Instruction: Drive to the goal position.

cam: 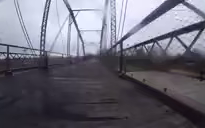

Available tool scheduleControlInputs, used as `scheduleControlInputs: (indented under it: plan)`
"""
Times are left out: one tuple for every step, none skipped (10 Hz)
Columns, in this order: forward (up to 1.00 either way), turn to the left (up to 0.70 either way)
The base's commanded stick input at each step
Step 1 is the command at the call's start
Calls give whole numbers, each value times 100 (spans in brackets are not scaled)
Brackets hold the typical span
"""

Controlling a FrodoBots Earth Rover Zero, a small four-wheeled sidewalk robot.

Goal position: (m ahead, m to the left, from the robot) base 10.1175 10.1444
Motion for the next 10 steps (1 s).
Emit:
scheduleControlInputs:
  plan:
    - [100,2]
    - [100,3]
    - [100,3]
    - [100,2]
    - [100,2]
    - [100,2]
    - [100,2]
    - [100,2]
    - [100,2]
    - [100,2]
